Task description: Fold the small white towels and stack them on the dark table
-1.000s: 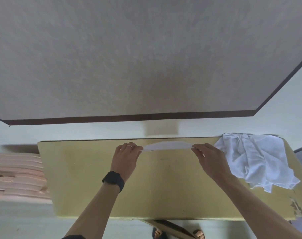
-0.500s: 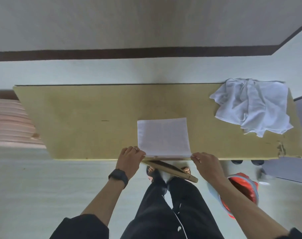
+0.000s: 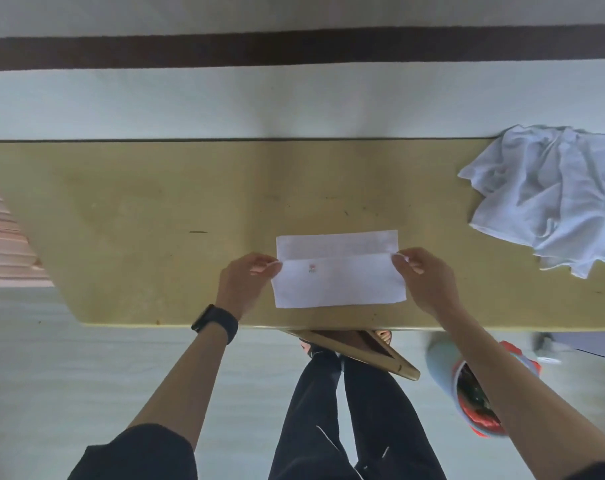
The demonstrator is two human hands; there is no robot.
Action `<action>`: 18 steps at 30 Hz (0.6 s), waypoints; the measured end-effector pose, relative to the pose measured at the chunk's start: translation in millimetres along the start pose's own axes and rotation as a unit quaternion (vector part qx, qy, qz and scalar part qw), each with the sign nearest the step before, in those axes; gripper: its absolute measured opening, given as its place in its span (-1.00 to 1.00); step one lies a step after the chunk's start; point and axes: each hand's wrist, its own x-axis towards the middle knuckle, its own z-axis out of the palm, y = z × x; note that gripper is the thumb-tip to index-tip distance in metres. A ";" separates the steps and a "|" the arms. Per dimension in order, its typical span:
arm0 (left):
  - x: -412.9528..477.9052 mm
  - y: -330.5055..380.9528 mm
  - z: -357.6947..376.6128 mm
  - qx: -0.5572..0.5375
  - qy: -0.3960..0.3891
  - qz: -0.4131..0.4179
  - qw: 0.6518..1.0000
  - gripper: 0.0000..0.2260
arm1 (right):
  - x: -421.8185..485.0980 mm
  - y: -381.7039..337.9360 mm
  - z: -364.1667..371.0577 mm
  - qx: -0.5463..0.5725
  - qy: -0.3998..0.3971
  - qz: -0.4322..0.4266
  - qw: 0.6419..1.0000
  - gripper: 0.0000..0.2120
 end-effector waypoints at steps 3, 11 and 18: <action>24.2 6.0 6.4 -0.034 0.043 -0.006 0.998 -0.91 | 27.6 -6.0 10.4 0.054 0.038 0.024 0.998 -0.94; 56.9 1.3 25.6 0.022 0.069 0.021 0.997 -0.89 | 54.1 0.6 23.3 0.075 0.086 0.050 0.992 -0.89; 59.8 1.2 28.9 0.058 0.085 0.022 0.994 -0.90 | 54.2 -3.0 25.4 0.078 0.099 0.046 0.991 -0.90</action>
